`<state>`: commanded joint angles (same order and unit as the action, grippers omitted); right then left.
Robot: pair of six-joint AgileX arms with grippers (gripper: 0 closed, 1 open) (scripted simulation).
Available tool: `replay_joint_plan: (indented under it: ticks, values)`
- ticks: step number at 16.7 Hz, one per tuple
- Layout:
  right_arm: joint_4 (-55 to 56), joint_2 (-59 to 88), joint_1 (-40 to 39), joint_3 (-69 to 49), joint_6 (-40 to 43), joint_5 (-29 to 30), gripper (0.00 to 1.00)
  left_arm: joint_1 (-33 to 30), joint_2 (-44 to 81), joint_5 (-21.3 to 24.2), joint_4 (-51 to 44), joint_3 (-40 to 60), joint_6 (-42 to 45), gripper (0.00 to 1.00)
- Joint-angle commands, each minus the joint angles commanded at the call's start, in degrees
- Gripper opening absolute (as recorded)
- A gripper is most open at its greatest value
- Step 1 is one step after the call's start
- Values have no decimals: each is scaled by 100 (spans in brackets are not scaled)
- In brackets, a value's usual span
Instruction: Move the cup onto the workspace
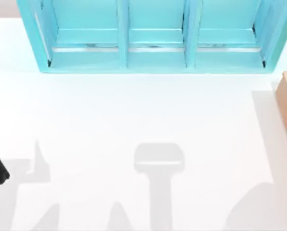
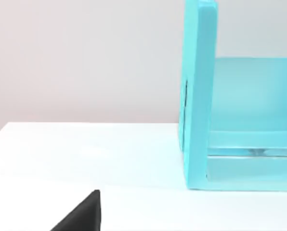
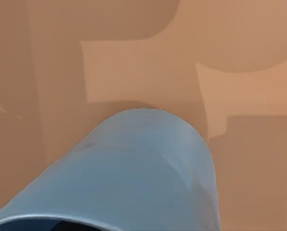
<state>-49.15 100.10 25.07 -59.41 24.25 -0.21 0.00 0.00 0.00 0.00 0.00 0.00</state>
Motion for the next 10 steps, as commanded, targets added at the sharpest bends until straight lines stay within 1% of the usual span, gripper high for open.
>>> replay_joint_plan:
  ticks: [10]
  values:
    - [0,0,0,0,0,0,25,0,0,0,0,0,0,100]
